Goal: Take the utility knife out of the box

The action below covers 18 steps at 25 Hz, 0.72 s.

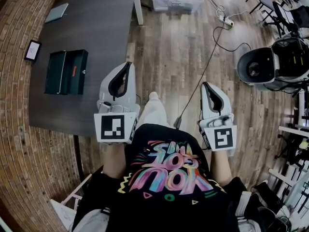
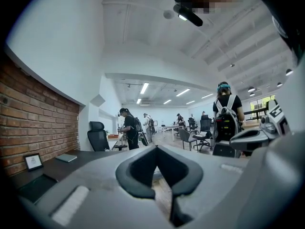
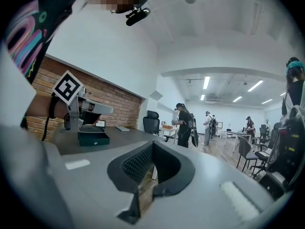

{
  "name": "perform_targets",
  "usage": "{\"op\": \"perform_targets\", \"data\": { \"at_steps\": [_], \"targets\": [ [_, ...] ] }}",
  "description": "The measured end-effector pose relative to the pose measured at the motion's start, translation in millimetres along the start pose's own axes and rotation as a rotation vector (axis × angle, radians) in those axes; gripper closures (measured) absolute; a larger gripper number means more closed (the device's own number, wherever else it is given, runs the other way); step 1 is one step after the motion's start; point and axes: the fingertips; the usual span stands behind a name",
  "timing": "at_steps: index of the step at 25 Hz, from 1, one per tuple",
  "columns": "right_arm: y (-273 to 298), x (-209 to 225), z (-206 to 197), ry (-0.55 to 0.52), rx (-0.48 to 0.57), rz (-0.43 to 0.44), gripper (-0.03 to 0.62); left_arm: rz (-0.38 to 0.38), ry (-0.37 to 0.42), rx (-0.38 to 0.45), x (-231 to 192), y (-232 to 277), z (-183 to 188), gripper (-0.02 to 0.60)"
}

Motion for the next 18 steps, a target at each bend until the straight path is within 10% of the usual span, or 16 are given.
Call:
{"op": "perform_targets", "data": {
  "at_steps": [18],
  "targets": [
    [181,6,71,-0.018,-0.008,0.103,0.594,0.062,-0.067,-0.037,-118,111,19,0.580]
  ]
}}
Point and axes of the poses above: the fingertips, and each gripper's own axes: y forward along the fingers, x to its right, z out of its top, and after that the axes turned 13 degrees about -x, right-handed
